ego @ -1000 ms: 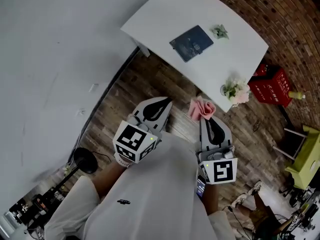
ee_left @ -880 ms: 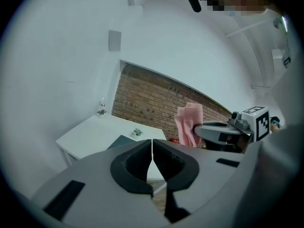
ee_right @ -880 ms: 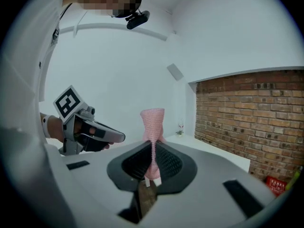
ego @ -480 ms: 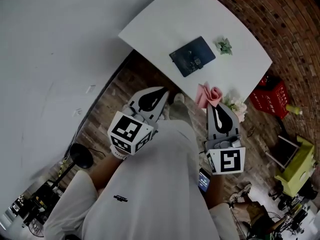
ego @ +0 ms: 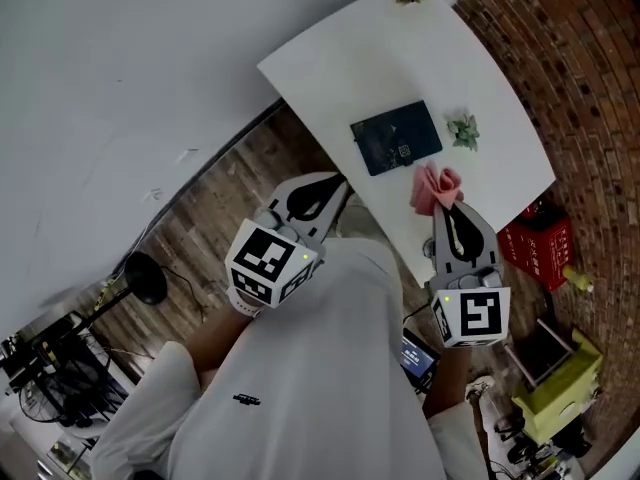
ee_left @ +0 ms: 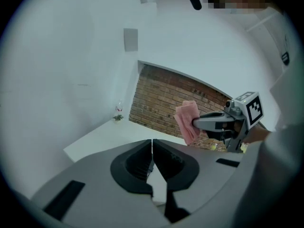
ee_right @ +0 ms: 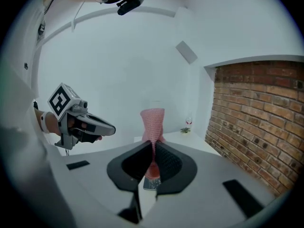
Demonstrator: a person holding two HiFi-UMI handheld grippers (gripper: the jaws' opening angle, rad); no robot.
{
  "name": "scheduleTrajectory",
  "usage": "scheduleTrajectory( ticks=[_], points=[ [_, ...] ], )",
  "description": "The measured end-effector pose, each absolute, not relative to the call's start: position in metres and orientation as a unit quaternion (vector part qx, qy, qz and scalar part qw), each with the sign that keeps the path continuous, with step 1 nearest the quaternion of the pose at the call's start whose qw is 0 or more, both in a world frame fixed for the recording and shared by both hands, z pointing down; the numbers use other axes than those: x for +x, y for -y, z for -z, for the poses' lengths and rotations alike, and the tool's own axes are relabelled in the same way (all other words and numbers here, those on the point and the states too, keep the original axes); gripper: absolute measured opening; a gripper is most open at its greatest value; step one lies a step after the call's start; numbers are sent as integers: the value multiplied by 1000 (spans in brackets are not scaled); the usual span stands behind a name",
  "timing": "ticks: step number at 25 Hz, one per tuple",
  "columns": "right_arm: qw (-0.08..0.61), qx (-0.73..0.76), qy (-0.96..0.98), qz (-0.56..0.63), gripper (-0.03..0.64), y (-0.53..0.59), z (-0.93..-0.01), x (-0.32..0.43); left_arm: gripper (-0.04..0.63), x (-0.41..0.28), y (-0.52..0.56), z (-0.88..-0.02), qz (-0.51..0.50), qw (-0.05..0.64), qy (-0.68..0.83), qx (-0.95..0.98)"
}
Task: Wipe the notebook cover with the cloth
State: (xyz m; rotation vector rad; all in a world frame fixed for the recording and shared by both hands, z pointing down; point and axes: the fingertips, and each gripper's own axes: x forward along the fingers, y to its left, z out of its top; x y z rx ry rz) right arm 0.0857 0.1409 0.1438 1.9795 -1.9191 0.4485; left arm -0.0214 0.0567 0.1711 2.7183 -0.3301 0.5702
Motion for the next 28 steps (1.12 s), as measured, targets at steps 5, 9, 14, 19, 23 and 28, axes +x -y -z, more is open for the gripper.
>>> scheduleTrajectory(
  ticks=[5, 9, 14, 19, 23, 28],
  points=[
    [180, 665, 699, -192, 31, -123, -156, 112, 24, -3, -53, -182, -209, 173, 144, 952],
    [193, 650, 708, -198, 31, -110, -160, 133, 23, 12, -52, -193, -215, 180, 154, 947],
    [207, 632, 718, -205, 31, -96, -177, 155, 24, 30, -53, -214, -229, 189, 159, 942],
    [213, 605, 736, -214, 31, -88, -202, 167, 23, 49, -54, -234, -246, 198, 156, 936],
    [227, 590, 738, -234, 31, -87, -229, 175, 24, 62, -55, -257, -260, 214, 159, 928],
    [226, 593, 727, -261, 31, -84, -275, 192, 25, 73, -61, -292, -279, 235, 169, 915]
  ],
)
